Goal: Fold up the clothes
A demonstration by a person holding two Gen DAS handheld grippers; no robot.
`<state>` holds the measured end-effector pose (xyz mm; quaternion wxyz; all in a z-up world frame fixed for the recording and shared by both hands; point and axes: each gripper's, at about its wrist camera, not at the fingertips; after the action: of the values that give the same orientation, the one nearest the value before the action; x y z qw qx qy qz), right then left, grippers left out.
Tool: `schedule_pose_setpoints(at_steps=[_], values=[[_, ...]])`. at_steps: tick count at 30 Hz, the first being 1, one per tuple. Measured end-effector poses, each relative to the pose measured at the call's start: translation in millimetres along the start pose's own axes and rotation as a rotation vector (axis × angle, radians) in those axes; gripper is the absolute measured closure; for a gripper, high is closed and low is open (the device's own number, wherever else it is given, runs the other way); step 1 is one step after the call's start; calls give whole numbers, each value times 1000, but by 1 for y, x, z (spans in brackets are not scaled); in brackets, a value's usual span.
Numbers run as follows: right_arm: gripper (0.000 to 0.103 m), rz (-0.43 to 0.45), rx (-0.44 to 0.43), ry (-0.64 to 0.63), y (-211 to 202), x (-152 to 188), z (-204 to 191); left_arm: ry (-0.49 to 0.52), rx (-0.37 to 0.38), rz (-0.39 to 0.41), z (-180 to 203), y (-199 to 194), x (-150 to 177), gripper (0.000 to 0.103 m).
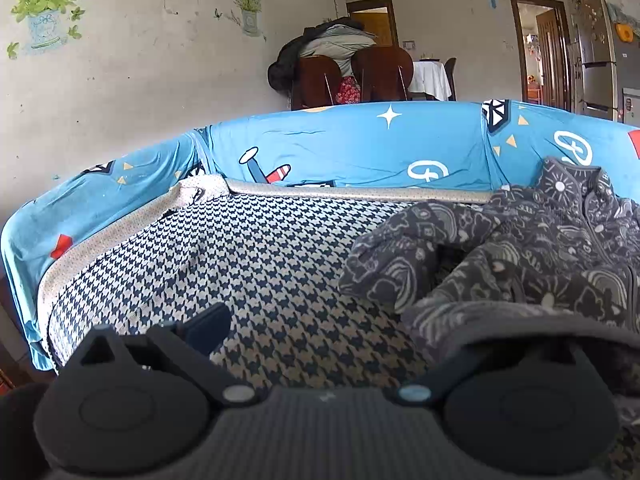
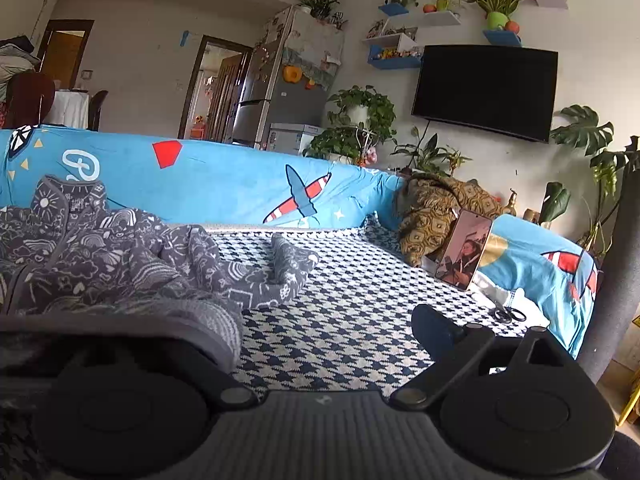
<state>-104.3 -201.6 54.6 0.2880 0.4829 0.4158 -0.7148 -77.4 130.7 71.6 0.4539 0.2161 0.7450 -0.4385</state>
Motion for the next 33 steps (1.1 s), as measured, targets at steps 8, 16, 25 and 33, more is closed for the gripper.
schedule_pose_setpoints(at_steps=[8, 16, 25, 33], values=[[4, -66, -28, 11, 8, 11, 8, 19, 3, 7, -2, -6, 6, 0], [2, -174, -83, -11, 23, 26, 9, 85, 29, -95, 4, 8, 19, 0], [1, -238, -122, -27, 25, 35, 10, 138, 53, -157, 5, 15, 28, 0], [1, -316, -204, -59, 10, 49, 4, 213, 86, -271, 10, 21, 44, 0]])
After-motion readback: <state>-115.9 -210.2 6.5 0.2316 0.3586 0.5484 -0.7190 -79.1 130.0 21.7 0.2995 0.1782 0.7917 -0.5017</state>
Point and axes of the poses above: each gripper's, at about its wrist camera, not at the fingertips, and y roughly the way its jaws point, z to its right, x to its underside, and after that the axes turned 7 degrees about -x, right-handed
